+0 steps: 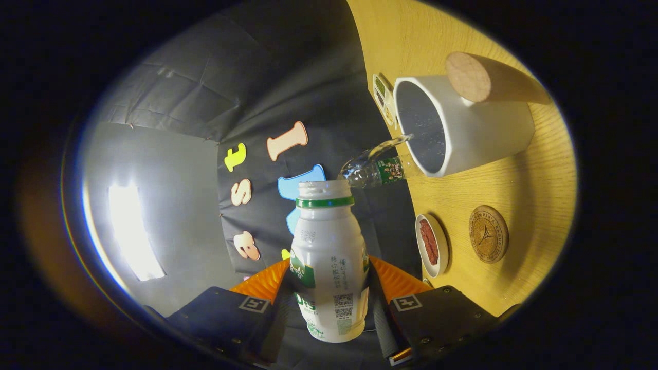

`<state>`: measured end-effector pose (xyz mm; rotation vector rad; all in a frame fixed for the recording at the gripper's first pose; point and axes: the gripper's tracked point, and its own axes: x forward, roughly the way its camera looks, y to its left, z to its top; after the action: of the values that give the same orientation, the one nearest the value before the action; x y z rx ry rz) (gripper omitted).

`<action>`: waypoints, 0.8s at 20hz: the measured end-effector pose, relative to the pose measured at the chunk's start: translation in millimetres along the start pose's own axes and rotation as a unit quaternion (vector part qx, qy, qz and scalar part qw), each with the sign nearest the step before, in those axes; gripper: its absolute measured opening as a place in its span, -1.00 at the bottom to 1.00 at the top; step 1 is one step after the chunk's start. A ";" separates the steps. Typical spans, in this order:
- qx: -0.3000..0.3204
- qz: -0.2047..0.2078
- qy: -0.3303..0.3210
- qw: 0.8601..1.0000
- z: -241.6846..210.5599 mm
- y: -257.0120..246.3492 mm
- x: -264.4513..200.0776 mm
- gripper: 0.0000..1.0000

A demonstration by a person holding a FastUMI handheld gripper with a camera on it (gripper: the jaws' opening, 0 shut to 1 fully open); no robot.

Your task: Take the bottle from table, then pour the juice into the cup, finally place the bottle on the coaster

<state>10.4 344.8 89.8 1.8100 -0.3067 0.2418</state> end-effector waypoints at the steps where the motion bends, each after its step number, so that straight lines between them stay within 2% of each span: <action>1: 0.002 0.001 0.000 1.000 0.4 0.2 -0.5 0.43; 16: 0.026 0.004 -0.007 1.000 0.0 1.4 -1.3 0.43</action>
<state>8.6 344.6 90.7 1.8628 -0.3201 0.2457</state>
